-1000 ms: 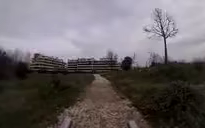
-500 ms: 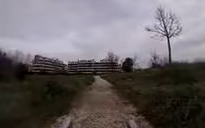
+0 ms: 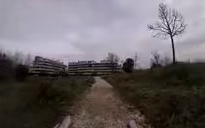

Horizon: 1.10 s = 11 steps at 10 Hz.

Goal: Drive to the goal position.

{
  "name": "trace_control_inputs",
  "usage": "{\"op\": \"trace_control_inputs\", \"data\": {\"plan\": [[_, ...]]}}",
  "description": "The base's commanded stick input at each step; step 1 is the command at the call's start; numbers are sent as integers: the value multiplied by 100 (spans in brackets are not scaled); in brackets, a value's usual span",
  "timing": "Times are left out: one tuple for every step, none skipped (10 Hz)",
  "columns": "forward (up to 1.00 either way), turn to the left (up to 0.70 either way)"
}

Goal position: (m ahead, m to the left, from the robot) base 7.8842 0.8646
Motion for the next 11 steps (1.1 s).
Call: {"op": "trace_control_inputs", "data": {"plan": [[50,0],[50,0],[50,0],[50,0],[50,0],[50,0],[50,0],[50,0],[50,0],[50,0],[50,0]]}}
